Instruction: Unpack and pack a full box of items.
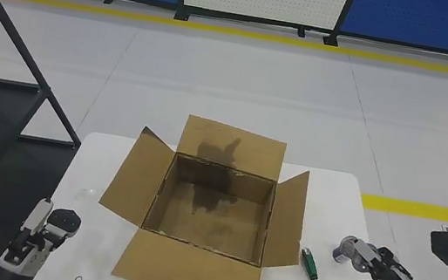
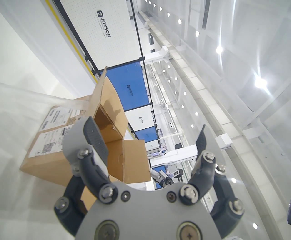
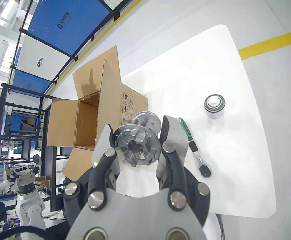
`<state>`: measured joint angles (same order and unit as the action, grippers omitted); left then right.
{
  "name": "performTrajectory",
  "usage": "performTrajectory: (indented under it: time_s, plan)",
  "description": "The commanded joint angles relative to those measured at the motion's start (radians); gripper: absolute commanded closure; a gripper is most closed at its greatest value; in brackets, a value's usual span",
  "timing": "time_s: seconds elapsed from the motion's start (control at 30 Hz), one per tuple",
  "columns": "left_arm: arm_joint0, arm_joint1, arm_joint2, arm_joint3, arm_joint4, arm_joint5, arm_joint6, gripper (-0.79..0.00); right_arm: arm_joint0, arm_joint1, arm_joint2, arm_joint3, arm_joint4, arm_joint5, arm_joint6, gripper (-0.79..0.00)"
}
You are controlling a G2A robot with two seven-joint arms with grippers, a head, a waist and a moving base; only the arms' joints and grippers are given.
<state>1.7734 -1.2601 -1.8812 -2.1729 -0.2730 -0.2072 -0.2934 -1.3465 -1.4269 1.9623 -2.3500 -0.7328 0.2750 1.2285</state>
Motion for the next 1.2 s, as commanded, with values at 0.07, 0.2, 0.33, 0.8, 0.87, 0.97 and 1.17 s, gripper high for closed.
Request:
performTrajectory:
  time_s: [0.07, 0.2, 0.33, 0.8, 0.87, 0.97, 1.17]
  plan:
    - [0.0, 0.0, 0.0, 0.0, 0.0, 0.0, 0.0, -0.785, 0.0, 0.0, 0.0, 0.0, 0.0, 0.0, 0.0, 0.0]
    - [0.0, 0.0, 0.001, 0.002, 0.005, 0.005, 0.0, -0.785, 0.0, 0.0, 0.0, 0.0, 0.0, 0.0, 0.0, 0.0]
    - [-0.007, 0.0, 0.0, 0.012, -0.003, 0.014, 0.001, -0.785, -0.029, 0.006, -0.026, 0.012, -0.039, -0.028, -0.037, 0.0]
    - [-0.055, 0.005, -0.039, 0.055, -0.064, 0.01, -0.04, -0.785, 0.021, 0.055, -0.051, 0.149, -0.308, -0.032, 0.169, 0.0]
    - [-0.062, 0.005, -0.035, 0.06, -0.063, 0.015, -0.042, -0.785, 0.037, 0.061, -0.062, 0.186, -0.346, -0.037, 0.202, 0.0]
    - [-0.071, 0.005, -0.028, 0.066, -0.059, 0.017, -0.043, -0.785, 0.066, 0.07, -0.078, 0.248, -0.393, -0.039, 0.248, 0.0]
    - [-0.079, 0.006, -0.023, 0.07, -0.06, 0.021, -0.041, -0.785, 0.111, 0.083, -0.087, 0.359, -0.422, -0.026, 0.286, 0.0]
